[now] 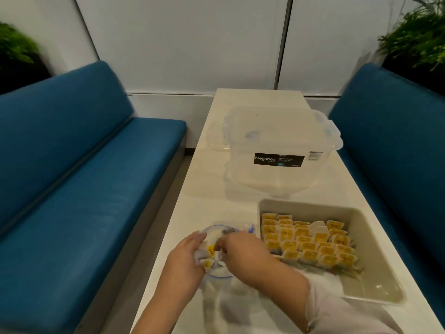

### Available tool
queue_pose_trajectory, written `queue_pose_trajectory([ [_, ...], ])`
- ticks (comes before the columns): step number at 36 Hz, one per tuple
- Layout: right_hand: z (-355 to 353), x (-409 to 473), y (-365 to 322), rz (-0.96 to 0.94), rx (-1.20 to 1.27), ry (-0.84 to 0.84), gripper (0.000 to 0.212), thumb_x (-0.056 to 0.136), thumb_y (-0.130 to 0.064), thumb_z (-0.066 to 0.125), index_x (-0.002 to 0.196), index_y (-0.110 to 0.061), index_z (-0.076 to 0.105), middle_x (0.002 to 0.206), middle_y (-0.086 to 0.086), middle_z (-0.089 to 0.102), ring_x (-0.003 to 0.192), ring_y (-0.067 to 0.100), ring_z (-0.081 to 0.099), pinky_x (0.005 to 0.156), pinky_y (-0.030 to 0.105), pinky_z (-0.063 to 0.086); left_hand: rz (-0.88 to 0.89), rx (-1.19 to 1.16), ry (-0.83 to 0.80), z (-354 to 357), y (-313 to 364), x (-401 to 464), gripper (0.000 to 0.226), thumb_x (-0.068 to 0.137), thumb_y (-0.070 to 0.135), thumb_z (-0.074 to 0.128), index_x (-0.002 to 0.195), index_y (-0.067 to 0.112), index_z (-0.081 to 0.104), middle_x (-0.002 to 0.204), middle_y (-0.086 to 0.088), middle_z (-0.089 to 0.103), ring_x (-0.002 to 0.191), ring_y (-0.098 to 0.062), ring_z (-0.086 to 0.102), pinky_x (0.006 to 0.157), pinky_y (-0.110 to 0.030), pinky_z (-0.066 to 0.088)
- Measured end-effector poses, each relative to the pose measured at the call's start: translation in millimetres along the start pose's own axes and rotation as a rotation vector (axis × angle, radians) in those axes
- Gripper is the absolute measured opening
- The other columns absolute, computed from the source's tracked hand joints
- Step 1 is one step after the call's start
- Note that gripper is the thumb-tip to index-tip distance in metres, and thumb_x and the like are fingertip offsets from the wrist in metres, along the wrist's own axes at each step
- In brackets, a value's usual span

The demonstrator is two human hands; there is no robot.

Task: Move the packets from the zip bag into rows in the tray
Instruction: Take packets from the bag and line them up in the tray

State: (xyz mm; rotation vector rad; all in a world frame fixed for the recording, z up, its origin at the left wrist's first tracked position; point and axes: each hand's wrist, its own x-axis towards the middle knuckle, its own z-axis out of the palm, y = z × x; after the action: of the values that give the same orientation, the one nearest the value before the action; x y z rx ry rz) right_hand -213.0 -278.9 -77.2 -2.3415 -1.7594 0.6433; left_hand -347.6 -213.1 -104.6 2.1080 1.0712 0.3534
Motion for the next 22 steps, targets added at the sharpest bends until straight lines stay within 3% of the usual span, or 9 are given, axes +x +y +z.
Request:
queue_pose_trajectory([
  [4, 25, 22, -18, 0.031, -0.087, -0.130, 0.031, 0.091, -0.009, 0.051, 0.121, -0.008, 0.060, 0.116, 0.014, 0.063, 0.106, 0.032, 0.061, 0.089, 0.039, 0.047, -0.001, -0.031, 0.008, 3, -12, 0, 0.068, 0.074, -0.015, 0.053, 0.133, 0.019, 0.052, 0.139, 0.007, 0.048, 0.121, 0.004, 0.041, 0.093, 0.009, 0.015],
  [8, 37, 29, -24, 0.016, -0.117, -0.142, 0.032, 0.094, -0.019, 0.048, 0.124, -0.009, 0.056, 0.123, 0.013, 0.057, 0.106, 0.032, 0.059, 0.089, 0.040, 0.048, 0.038, -0.031, -0.009, 5, -17, -3, 0.066, 0.078, -0.014, 0.049, 0.132, 0.024, 0.053, 0.136, 0.013, 0.048, 0.120, 0.006, 0.041, 0.091, 0.010, 0.016],
  [12, 45, 28, -25, -0.031, -0.237, -0.155, 0.034, 0.098, -0.017, 0.044, 0.129, -0.005, 0.051, 0.127, 0.015, 0.054, 0.110, 0.032, 0.057, 0.089, 0.040, 0.048, 0.080, -0.024, -0.044, 6, -22, -4, 0.066, 0.077, -0.012, 0.052, 0.129, 0.030, 0.056, 0.135, 0.017, 0.049, 0.122, 0.006, 0.043, 0.097, 0.006, 0.018],
  [18, 50, 28, -24, -0.017, -0.174, -0.017, 0.037, 0.095, -0.032, 0.042, 0.122, -0.011, 0.056, 0.119, 0.009, 0.060, 0.099, 0.030, 0.062, 0.076, 0.033, 0.046, 0.086, -0.030, -0.023, 3, -25, -1, 0.067, 0.077, -0.014, 0.051, 0.128, 0.029, 0.056, 0.127, 0.025, 0.044, 0.121, 0.007, 0.042, 0.093, 0.008, 0.018],
  [22, 50, 30, -21, 0.029, -0.092, 0.022, 0.033, 0.089, -0.037, 0.052, 0.115, -0.018, 0.061, 0.112, 0.005, 0.064, 0.094, 0.027, 0.063, 0.081, 0.035, 0.052, 0.069, -0.006, -0.026, 1, -28, 2, 0.068, 0.079, -0.010, 0.050, 0.132, 0.032, 0.052, 0.132, 0.025, 0.044, 0.121, 0.010, 0.039, 0.092, 0.008, 0.018],
])
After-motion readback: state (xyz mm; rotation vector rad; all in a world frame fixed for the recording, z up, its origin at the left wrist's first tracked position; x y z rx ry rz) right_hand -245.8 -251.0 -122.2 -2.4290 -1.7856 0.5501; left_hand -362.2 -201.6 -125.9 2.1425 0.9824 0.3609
